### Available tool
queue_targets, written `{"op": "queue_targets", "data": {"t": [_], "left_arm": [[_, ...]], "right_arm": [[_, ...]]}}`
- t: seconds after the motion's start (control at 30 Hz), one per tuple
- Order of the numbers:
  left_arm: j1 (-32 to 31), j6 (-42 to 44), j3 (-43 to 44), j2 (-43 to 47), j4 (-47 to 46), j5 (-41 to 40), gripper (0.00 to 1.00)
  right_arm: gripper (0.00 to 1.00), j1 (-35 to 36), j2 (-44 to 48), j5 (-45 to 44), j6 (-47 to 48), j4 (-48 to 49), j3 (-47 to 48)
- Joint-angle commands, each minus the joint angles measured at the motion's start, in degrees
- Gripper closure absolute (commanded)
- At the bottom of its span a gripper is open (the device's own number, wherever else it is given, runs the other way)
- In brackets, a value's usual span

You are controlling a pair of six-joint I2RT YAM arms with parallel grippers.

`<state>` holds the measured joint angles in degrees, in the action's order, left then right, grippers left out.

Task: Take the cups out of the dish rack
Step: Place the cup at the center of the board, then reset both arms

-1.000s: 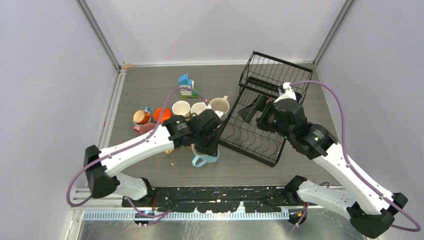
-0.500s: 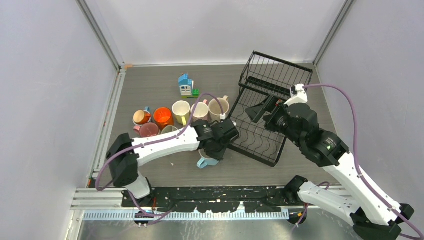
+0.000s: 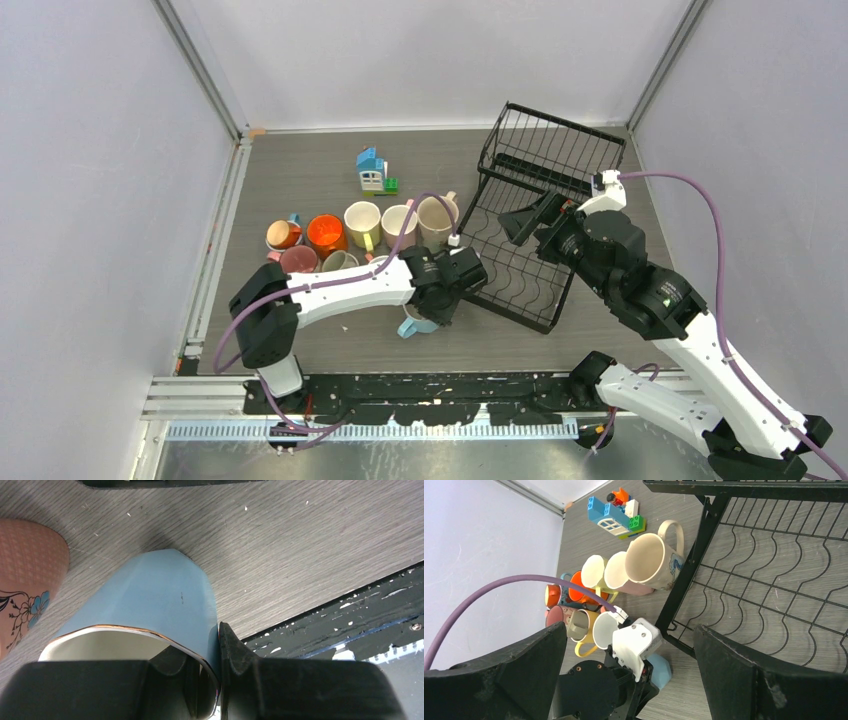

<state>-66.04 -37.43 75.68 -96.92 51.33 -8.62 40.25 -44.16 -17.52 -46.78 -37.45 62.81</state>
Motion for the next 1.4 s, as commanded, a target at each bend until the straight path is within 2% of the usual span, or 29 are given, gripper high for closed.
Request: {"op": "queue_targets", "data": {"t": [0.0, 0.1, 0.27, 0.57, 0.8, 1.07, 1.23, 1.37], "left_arm": [[-0.3, -0.1, -0.6, -0.3, -2.9, -2.5, 1.00], [-0.4, -0.2, -2.0, -0.4, -4.4, -2.6, 1.00], [-0.3, -0.4, -2.8, -0.5, -4.5, -2.9, 0.92], [-0.4, 0.0, -3.0, 1.1, -4.3, -3.4, 0.65], [-0.4, 0.9, -0.7, 4.0, -2.4, -3.5, 0.50], [-0.5, 1.3, 1.4, 10.1, -1.1, -2.2, 0.29], [-0.1, 1.9, 2.4, 15.2, -0.6, -3.5, 0.08], [3.0, 3.2, 4.2, 19.0, 0.9, -3.7, 0.03]], "right_arm": [[0.00, -0.2, 0.6, -1.5, 0.7, 1.3, 0.6], [0.00, -0.2, 0.5, -1.3, 0.9, 1.3, 0.6], [0.00, -0.2, 0.1, -0.9, 1.0, 1.7, 0.6], [0.00, -0.2, -0.3, -0.3, 0.8, 2.2, 0.6], [0.00, -0.2, -0.6, -0.1, 0.8, 2.8, 0.7], [0.00, -0.2, -1.6, 0.1, 1.0, 3.6, 1.6], [0.00, -0.2, -2.5, 0.8, 1.3, 3.6, 3.0], [0.00, -0.2, -2.6, 1.4, 1.7, 4.7, 3.1]]}}
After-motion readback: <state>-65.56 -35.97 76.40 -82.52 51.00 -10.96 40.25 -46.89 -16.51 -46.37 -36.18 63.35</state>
